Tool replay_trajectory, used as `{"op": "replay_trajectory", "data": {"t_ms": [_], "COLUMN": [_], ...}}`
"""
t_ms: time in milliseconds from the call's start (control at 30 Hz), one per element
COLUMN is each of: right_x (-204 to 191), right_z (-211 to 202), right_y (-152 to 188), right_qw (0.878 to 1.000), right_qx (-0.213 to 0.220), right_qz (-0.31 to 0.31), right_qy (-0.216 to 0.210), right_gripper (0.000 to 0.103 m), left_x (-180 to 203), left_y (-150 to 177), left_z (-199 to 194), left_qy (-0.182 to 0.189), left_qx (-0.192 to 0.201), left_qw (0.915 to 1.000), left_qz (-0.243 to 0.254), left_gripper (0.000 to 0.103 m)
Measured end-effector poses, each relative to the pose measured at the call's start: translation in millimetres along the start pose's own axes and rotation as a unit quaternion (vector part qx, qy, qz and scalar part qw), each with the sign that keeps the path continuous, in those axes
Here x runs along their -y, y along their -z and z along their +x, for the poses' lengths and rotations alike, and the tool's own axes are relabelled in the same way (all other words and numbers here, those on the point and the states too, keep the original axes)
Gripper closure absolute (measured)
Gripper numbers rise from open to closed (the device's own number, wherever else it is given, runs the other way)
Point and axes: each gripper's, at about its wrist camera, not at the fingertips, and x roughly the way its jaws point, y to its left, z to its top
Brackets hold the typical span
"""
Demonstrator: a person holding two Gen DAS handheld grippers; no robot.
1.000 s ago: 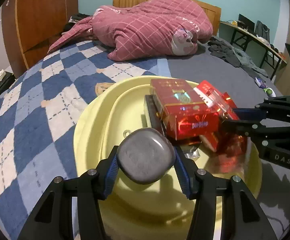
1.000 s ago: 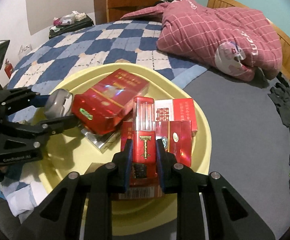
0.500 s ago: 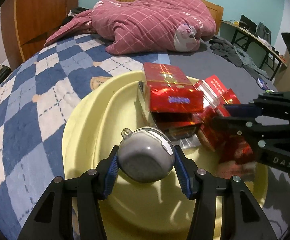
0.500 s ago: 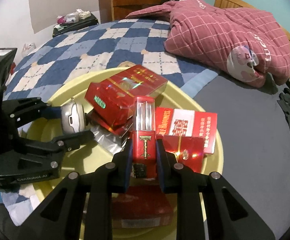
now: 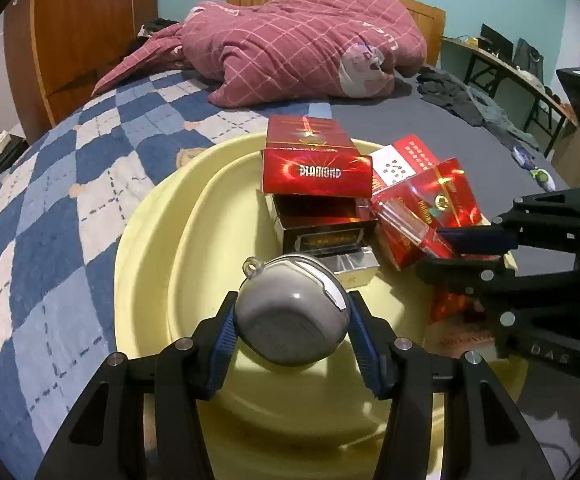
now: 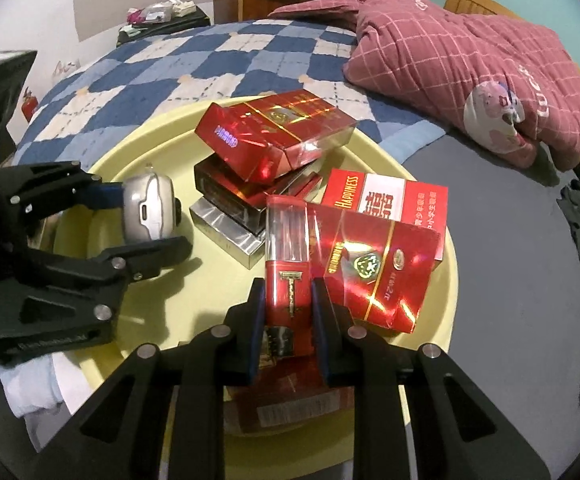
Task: Organize objects
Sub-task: 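Lower the lighter and case into the basin and open both grippers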
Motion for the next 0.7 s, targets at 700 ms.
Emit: {"op": "replay_trajectory", "data": {"t_ms": [700], "right_x": [-1], "right_z": [14], "right_y": [0], "right_qw": [1.000], "right_qx": [-0.013], "right_qz": [0.016], "right_qy": [0.002], "right_gripper": [0.079], "left_x": [11], "left_y": [-13], "left_z": [5], "left_qy": [0.015], "left_qx": [-0.029], "left_qw": [0.9994], "left_qz": [-0.015], "left_gripper": [0.051]}}
